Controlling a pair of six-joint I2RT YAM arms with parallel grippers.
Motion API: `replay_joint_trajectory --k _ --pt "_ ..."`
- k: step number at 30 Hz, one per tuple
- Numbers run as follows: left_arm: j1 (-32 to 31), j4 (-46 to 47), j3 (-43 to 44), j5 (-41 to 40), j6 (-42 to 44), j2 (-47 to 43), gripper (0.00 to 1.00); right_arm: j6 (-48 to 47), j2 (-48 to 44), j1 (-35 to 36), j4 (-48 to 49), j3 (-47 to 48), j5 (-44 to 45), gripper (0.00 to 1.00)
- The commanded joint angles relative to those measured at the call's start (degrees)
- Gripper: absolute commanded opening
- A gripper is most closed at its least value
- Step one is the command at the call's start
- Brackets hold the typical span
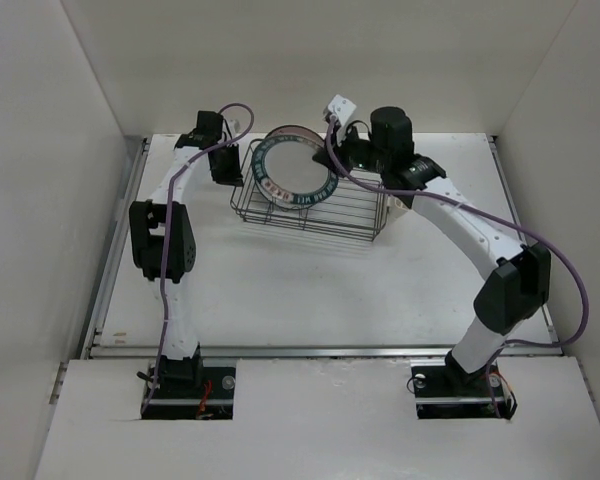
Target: Unload the plates from the dish rack
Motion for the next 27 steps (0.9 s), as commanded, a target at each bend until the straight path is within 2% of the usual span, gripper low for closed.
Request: replay_joint_trajectory --k 1,5,9,15,20,21,23,24,27 --pt "-0.66 -3.89 -2.19 2.57 -3.8 -3.08 0.0 1.12 -3.04 2.45 -6.91 -1.25 -10.92 0.0" --pt "-0.66 -3.89 -2.19 2.57 -3.8 -3.08 0.0 2.6 -0.76 5.52 -16.67 -3.62 -14.27 0.0" --pt "-0.66 -3.89 -1.57 2.57 -4.32 -2.47 0.0 5.78 1.0 7.1 -17.22 -6.87 -13.65 0.0" --pt "-1.18 -4.42 -0.34 -0.06 -3.1 -3.0 0.0 6.3 7.15 10.54 -17.92 -9.78 -7.24 0.0" --pt "-1.19 -4.95 1.42 -1.73 -0.03 -3.61 0.19 6.83 11.72 11.77 -18.45 -8.11 -4.18 0.0" --pt "-1.19 -4.95 1.42 -1.73 -0.02 -4.83 0.27 6.83 13.47 11.77 -18.97 -7.33 -3.55 0.02" --pt "-1.19 -3.37 1.42 -2.44 1.38 -5.71 0.3 6.83 15.15 11.77 -19.76 -6.79 -2.41 0.08" --pt "-1.19 -2.84 1.42 -2.44 2.7 -6.24 0.32 6.83 16.46 11.77 -19.77 -6.01 -1.1 0.22" --pt "-1.72 -0.83 0.8 -3.13 5.6 -8.53 0.38 7.36 17.27 11.77 -19.77 -4.95 1.63 0.45"
